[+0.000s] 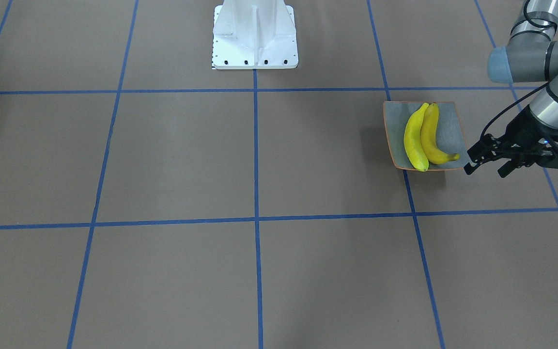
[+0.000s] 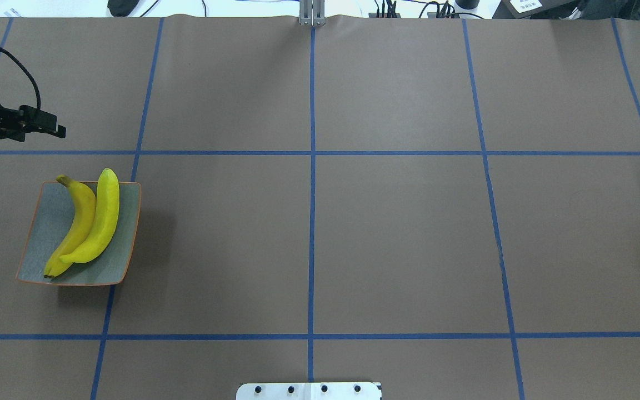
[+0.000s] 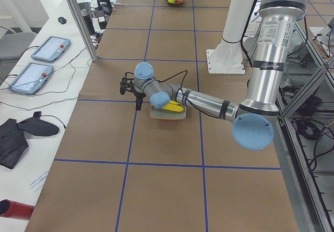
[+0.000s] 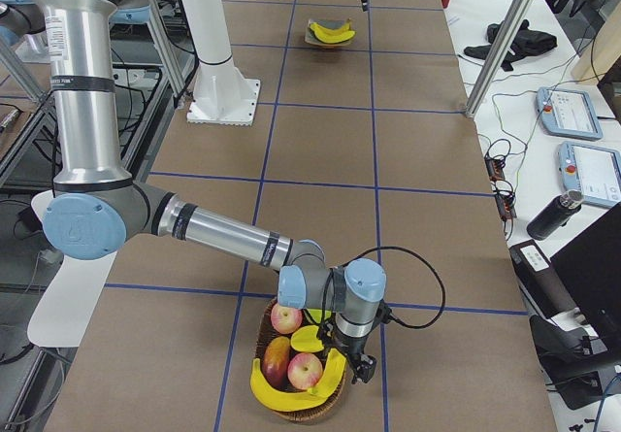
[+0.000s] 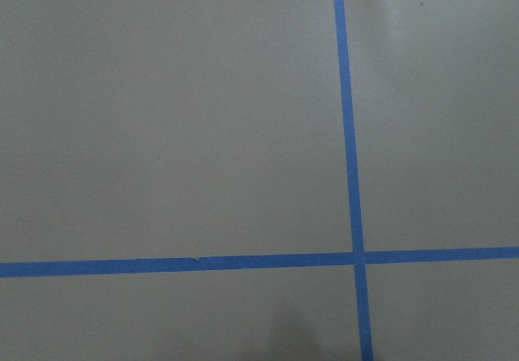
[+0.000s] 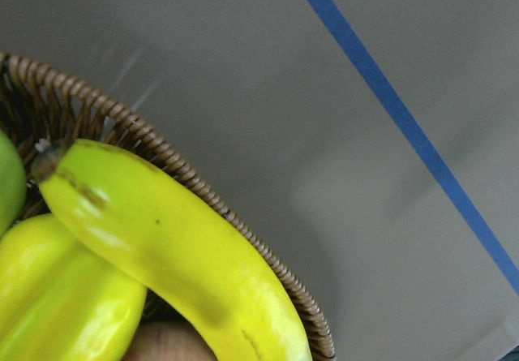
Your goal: Transfer all bananas from basket to plate
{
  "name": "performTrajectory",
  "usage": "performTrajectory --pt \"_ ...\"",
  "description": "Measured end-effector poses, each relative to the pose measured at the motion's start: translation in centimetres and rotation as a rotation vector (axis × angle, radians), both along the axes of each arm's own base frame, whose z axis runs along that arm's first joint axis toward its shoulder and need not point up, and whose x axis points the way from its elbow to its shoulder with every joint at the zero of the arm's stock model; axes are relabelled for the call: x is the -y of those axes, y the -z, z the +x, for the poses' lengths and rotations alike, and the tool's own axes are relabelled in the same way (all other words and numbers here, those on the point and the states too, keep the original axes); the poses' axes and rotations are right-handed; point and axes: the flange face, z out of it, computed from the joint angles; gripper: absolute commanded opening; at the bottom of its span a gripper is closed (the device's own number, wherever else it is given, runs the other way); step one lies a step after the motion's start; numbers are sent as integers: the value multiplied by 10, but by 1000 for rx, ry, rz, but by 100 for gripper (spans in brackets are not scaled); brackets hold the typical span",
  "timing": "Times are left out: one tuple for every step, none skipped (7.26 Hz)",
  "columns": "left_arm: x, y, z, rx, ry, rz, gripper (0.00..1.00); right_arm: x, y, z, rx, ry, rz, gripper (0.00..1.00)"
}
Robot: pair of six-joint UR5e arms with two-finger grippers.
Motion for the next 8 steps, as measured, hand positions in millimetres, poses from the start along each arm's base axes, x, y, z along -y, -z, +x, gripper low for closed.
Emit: performTrajectory --pt "1 0 1 0 0 0 100 -1 -3 -1 0 3 -6 95" --pt "2 1 1 -1 0 1 100 -3 -6 -2 0 4 -13 95" --pt "2 1 1 -1 -1 2 100 -3 -8 -3 -1 7 -18 95" --pt "2 2 1 -1 -1 2 100 -4 -10 -5 -2 11 -22 95" --pt "2 2 1 -1 -1 3 100 -4 -12 -7 -2 14 -25 93" --pt "2 2 1 -1 -1 2 100 -4 -12 -9 -2 18 -26 91" --pt "2 1 1 0 -1 1 100 -3 -12 -11 -3 22 -26 89" --pt "2 -1 2 1 -1 -1 100 0 -13 -12 -4 25 -27 89"
